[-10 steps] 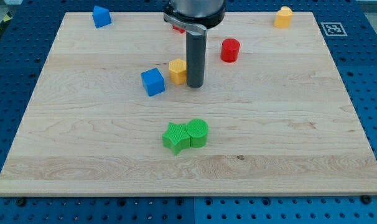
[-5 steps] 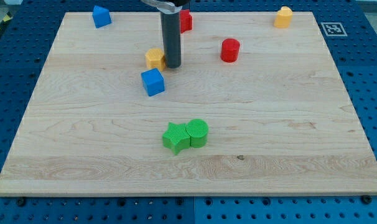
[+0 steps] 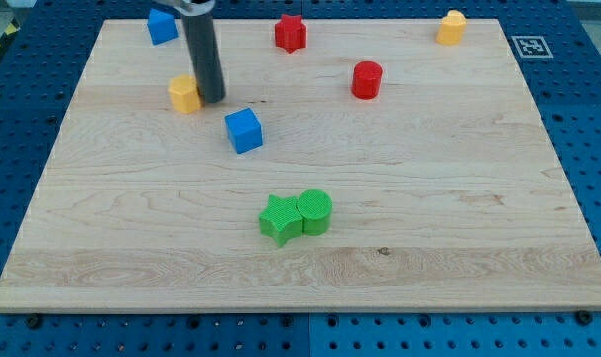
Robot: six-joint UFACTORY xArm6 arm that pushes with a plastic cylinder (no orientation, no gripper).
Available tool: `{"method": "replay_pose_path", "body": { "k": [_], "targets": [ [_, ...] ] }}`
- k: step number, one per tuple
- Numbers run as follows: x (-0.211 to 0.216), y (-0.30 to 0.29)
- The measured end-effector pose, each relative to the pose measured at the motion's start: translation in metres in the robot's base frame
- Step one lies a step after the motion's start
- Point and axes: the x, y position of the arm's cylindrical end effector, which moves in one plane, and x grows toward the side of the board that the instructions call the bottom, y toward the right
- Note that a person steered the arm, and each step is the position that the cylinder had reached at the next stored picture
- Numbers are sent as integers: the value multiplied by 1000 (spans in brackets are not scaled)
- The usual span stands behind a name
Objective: Move the yellow hexagon to the center left of the board
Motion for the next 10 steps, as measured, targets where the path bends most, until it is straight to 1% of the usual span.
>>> {"method": "replay_pose_path", "body": {
  "k": [2,3,5,6,8,10],
  "targets": [
    [-5,-44],
    [-5,-44],
    [-24,-62],
    [-24,-102],
    [-23,-106],
    [12,-106]
  ]
}}
